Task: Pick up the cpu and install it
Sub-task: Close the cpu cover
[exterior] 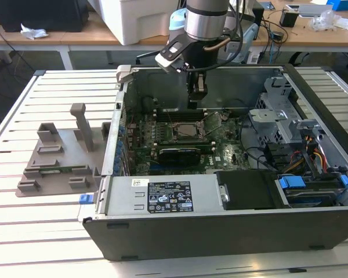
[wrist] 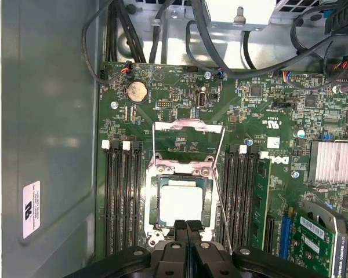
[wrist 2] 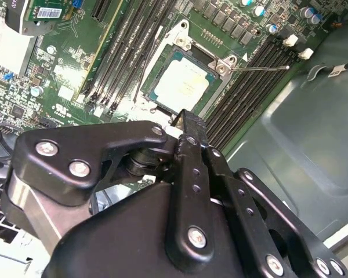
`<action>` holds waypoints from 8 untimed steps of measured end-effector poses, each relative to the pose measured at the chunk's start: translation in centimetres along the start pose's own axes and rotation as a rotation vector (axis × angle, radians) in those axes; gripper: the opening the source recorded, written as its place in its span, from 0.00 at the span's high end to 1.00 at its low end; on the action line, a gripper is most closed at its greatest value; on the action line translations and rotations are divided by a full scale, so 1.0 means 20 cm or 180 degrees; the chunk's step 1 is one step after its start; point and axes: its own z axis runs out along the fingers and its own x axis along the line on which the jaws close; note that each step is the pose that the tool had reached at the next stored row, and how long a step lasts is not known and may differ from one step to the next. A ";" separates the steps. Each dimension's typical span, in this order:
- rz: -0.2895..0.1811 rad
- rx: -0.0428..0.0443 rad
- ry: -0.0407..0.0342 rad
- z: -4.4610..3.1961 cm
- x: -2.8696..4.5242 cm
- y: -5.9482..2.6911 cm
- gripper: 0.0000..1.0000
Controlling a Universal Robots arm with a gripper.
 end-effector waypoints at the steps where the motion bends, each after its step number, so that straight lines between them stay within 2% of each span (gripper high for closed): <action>1: 0.0000 0.0000 0.0000 0.000 0.000 0.000 0.89; 5: 0.0000 0.0000 -0.0002 -0.002 -0.001 0.027 0.89; 8: 0.0000 0.0000 -0.0005 -0.004 -0.001 0.075 0.89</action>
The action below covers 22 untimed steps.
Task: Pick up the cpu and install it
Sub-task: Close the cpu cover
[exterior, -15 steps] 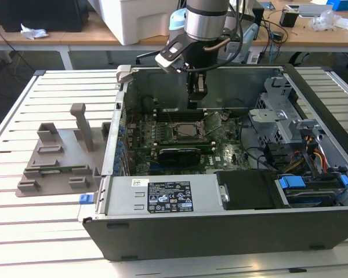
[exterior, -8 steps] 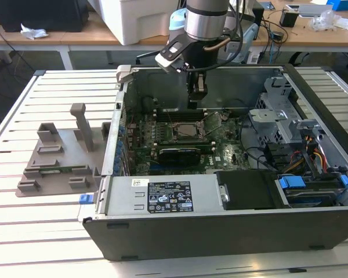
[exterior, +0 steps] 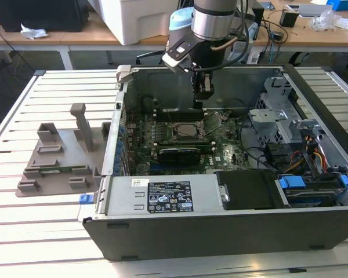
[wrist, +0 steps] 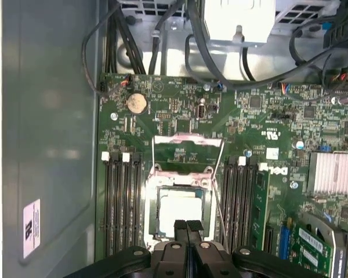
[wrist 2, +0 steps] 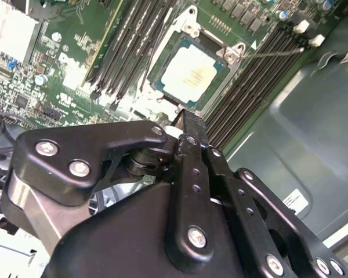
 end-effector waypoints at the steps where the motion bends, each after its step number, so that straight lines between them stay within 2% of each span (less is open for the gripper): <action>1: 0.0000 0.0000 -0.0001 -0.001 0.000 0.011 0.89; 6: 0.0001 0.0000 -0.0003 -0.003 -0.001 0.062 0.89; 9: 0.0000 0.0000 -0.0004 -0.006 -0.002 0.115 0.89; 10: 0.0001 0.0000 -0.0006 -0.008 -0.002 0.157 0.89; 12: 0.0002 0.0002 -0.0035 -0.011 -0.004 0.218 0.89; 14: 0.0003 0.0002 -0.0054 -0.011 -0.004 0.240 0.89; 16: 0.0004 0.0004 -0.0086 -0.011 -0.005 0.267 0.89; 20: 0.0002 0.0005 -0.0097 0.023 -0.004 0.305 0.89; 22: -0.0003 0.0006 -0.0101 0.062 0.007 0.345 0.89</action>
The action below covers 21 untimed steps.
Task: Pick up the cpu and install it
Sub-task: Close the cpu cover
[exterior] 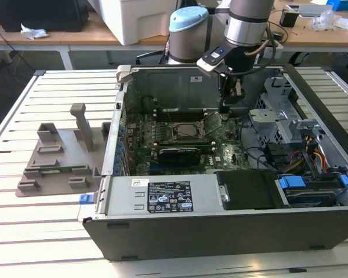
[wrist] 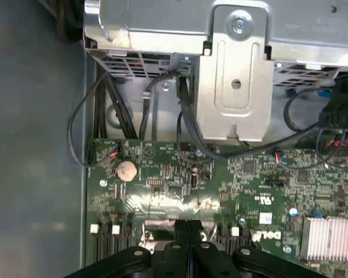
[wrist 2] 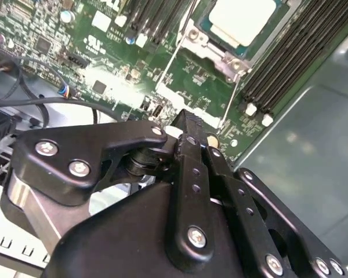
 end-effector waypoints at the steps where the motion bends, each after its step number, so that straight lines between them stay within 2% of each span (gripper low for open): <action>1: -0.0003 0.0000 -0.0001 0.010 0.011 0.009 0.89; 5: -0.0013 0.0000 -0.0004 0.062 0.066 0.054 0.89; 9: -0.0014 0.0000 -0.0007 0.100 0.072 0.069 0.89; 11: -0.0015 0.0001 -0.0008 0.121 0.066 0.070 0.89; 17: -0.0015 0.0000 -0.0003 0.132 0.016 0.063 0.89; 21: -0.0015 0.0001 -0.0001 0.134 0.011 0.031 0.89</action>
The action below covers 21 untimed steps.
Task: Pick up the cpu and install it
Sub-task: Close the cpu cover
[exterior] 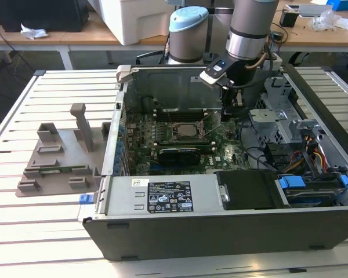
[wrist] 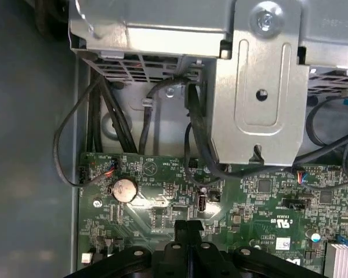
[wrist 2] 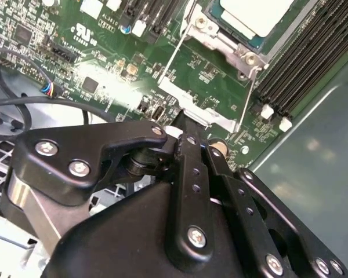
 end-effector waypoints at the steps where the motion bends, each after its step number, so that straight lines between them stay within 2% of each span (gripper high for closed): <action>1: 0.0000 0.0000 0.0000 0.001 0.001 -0.013 0.89; 12: 0.0000 0.0000 0.0001 0.003 0.002 -0.048 0.89; 15: 0.0000 -0.0001 0.0000 0.005 0.004 -0.088 0.89; 21: 0.0000 -0.0002 0.0000 0.007 0.006 -0.134 0.89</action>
